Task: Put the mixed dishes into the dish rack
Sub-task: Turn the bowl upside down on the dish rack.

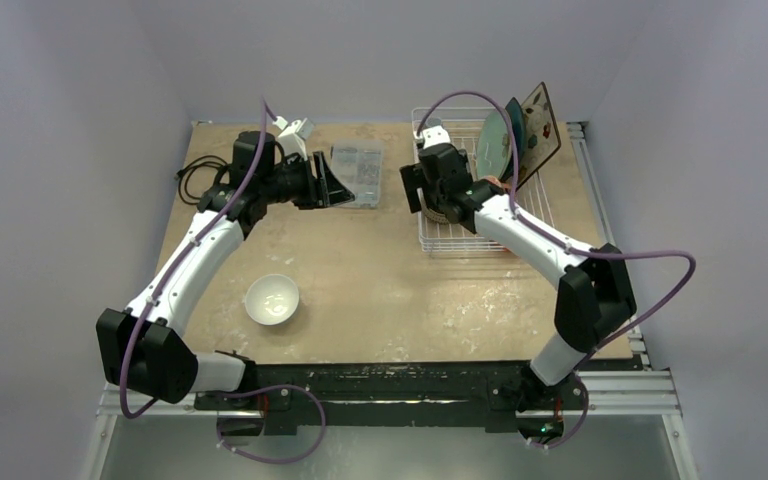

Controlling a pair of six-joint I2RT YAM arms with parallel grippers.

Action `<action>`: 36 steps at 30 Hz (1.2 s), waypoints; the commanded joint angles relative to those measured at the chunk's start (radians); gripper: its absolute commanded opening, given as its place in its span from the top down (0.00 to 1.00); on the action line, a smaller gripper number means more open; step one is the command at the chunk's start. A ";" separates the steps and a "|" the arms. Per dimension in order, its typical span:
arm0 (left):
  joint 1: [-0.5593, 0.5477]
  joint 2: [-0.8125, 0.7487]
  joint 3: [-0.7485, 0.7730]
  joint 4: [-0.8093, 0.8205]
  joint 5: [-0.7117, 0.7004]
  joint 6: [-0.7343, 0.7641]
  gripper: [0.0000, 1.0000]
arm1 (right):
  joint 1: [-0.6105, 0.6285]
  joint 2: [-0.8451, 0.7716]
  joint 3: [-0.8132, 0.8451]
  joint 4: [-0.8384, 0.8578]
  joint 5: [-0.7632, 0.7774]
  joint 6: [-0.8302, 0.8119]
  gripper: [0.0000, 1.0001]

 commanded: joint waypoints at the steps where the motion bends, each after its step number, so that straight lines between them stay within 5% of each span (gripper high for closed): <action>1: 0.008 0.001 0.043 0.000 0.018 0.011 0.52 | -0.003 -0.070 -0.094 0.100 -0.080 0.105 0.13; 12: 0.008 0.004 0.048 -0.002 0.025 0.008 0.52 | -0.110 -0.070 -0.221 0.204 -0.177 0.224 0.55; 31: 0.014 0.021 0.055 -0.008 0.043 0.008 0.52 | -0.122 0.143 -0.047 0.206 -0.085 0.194 0.68; 36: 0.019 0.031 0.058 -0.002 0.057 -0.006 0.52 | -0.117 0.087 -0.056 0.180 -0.070 0.187 0.67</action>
